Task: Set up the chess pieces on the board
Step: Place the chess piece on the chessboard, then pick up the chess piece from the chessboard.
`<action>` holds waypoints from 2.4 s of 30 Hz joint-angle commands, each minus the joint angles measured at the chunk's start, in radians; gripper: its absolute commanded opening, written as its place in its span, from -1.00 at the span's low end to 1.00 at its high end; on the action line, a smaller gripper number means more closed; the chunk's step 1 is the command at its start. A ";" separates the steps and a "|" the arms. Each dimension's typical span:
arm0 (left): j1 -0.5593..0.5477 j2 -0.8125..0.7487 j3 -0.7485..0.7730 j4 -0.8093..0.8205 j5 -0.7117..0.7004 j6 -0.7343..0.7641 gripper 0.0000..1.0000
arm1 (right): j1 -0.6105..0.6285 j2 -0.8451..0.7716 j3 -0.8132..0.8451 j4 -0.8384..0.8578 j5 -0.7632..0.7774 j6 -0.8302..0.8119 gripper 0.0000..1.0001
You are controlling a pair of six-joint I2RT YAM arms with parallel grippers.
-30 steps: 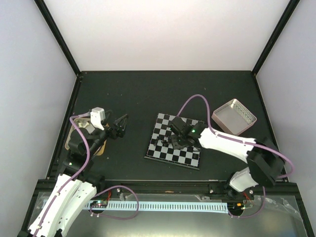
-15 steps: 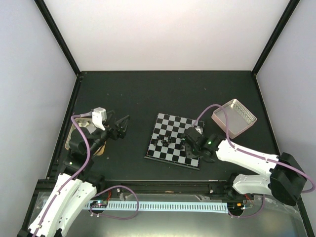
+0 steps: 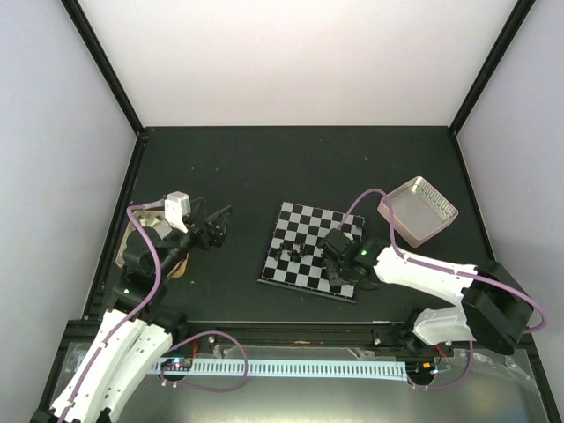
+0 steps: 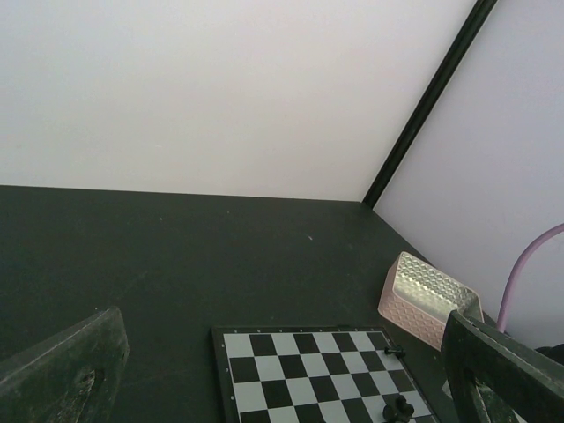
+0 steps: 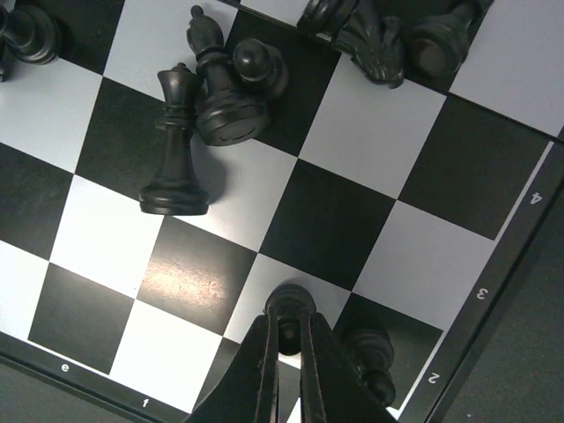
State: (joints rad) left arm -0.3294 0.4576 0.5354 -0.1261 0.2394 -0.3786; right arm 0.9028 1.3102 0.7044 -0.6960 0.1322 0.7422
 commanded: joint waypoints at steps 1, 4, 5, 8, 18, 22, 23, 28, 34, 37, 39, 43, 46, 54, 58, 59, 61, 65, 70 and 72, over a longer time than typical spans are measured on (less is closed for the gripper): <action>-0.002 -0.011 0.020 0.008 0.010 0.002 0.98 | 0.005 0.018 0.007 0.020 -0.018 -0.013 -0.95; -0.002 -0.011 0.020 0.007 0.009 0.002 0.98 | 0.005 0.022 0.007 0.018 -0.028 -0.012 -0.94; -0.002 -0.011 0.019 0.008 0.008 0.001 0.98 | 0.005 0.021 0.007 0.016 -0.031 -0.011 -0.94; -0.002 -0.011 0.017 0.008 0.008 0.003 0.98 | 0.005 0.016 0.004 0.004 -0.031 -0.009 -0.93; -0.002 -0.013 0.021 -0.009 0.011 -0.003 0.98 | 0.005 0.016 0.013 -0.039 -0.039 -0.019 -0.87; -0.003 -0.012 0.025 -0.016 0.020 -0.012 0.98 | 0.005 0.006 0.013 -0.055 -0.038 -0.017 -0.68; -0.002 -0.010 0.025 -0.020 0.022 -0.015 0.98 | 0.005 -0.002 0.015 -0.067 -0.031 -0.011 -0.64; -0.002 -0.007 0.009 -0.019 0.041 -0.053 0.98 | 0.005 -0.070 0.035 -0.073 0.002 0.016 -0.37; -0.002 -0.003 0.038 -0.050 0.048 -0.073 0.98 | 0.004 -0.097 0.123 -0.054 0.106 0.050 -0.29; -0.002 0.005 0.053 -0.083 0.040 -0.100 0.98 | -0.003 -0.064 0.151 -0.016 0.146 0.073 -0.28; -0.002 0.016 0.061 -0.115 0.034 -0.130 0.98 | -0.006 -0.029 0.169 0.013 0.158 0.083 -0.28; -0.002 0.052 0.076 -0.193 0.035 -0.150 0.98 | -0.022 0.044 0.189 0.069 0.182 0.095 -0.37; -0.002 0.096 0.089 -0.239 0.089 -0.115 0.98 | -0.048 0.103 0.203 0.086 0.176 0.098 -0.48; 0.000 0.182 0.117 -0.271 0.066 -0.051 0.98 | -0.070 0.197 0.230 0.080 0.192 0.069 -0.58; -0.001 0.204 0.136 -0.290 0.065 -0.055 0.98 | -0.071 0.219 0.205 0.116 0.158 0.052 -0.62; -0.001 0.208 0.139 -0.295 0.069 -0.055 0.98 | -0.071 0.222 0.201 0.124 0.153 0.047 -0.66; -0.002 0.211 0.141 -0.299 0.077 -0.057 0.98 | -0.070 0.226 0.192 0.134 0.150 0.045 -0.76; -0.002 0.215 0.150 -0.302 0.096 -0.055 0.98 | -0.071 0.219 0.188 0.127 0.172 0.042 -0.87; -0.002 0.204 0.177 -0.291 0.137 -0.033 0.98 | -0.071 0.207 0.199 0.092 0.213 0.033 -0.68; -0.002 0.198 0.181 -0.274 0.150 -0.020 0.98 | -0.072 0.199 0.188 0.091 0.222 0.032 -0.62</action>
State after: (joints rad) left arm -0.3294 0.6689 0.6567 -0.4202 0.3386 -0.4362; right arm 0.8352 1.5360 0.9035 -0.5941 0.2962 0.7776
